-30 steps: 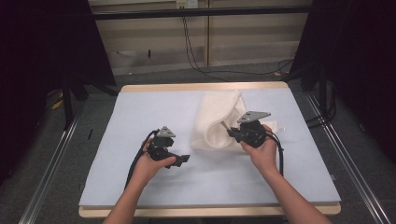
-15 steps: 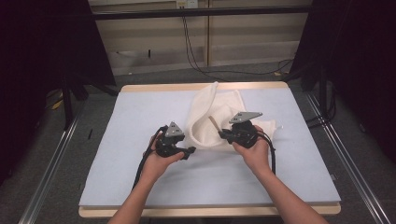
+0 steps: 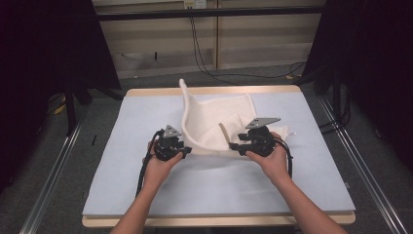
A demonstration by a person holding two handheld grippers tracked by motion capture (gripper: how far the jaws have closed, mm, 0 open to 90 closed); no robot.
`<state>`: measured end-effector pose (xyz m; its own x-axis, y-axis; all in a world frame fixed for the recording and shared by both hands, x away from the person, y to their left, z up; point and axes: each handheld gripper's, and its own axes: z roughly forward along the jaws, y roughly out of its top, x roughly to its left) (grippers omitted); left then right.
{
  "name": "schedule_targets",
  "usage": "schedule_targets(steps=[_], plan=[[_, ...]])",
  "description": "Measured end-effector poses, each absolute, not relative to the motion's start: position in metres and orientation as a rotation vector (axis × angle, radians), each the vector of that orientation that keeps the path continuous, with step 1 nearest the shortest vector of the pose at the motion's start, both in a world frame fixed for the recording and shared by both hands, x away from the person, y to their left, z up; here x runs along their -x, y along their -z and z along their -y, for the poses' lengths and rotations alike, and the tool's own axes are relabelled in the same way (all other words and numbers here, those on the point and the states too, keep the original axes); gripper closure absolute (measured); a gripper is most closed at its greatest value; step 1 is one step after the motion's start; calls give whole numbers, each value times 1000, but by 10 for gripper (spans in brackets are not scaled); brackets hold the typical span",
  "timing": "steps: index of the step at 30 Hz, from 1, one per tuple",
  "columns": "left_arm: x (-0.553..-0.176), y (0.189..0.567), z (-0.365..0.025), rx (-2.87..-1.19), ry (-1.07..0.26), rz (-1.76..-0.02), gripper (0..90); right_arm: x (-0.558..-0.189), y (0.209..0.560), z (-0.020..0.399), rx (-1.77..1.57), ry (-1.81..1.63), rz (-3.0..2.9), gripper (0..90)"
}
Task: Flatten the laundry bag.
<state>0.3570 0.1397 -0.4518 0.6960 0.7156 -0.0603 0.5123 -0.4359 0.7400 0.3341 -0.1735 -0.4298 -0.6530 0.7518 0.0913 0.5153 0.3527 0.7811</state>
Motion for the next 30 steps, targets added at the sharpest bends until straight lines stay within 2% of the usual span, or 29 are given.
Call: schedule_targets(steps=[2,8,20,25,27,28,30], plan=[[-359,455,-148,-2124,-335,-978,663,-332,429,184,-1135,-1163,-2323,415],[-359,462,-162,-2097,-317,-1040,656,-331,434,212,-1180,-1093,-2287,392],[-353,466,-174,-2162,-268,-1031,585,-331,441,259,-1289,-987,-2177,366],[-352,468,-173,-2127,-198,-1031,429,-342,452,275,-1363,-937,-2131,315],[-352,468,-173,-2127,-198,-1028,408,-344,454,277,-1370,-935,-2125,312],[-352,467,-173,-2146,-218,-1019,361,-349,457,280,-1392,-938,-2115,311],[-352,466,-173,-2159,-218,-1009,322,-351,458,281,-1391,-934,-2108,311]])
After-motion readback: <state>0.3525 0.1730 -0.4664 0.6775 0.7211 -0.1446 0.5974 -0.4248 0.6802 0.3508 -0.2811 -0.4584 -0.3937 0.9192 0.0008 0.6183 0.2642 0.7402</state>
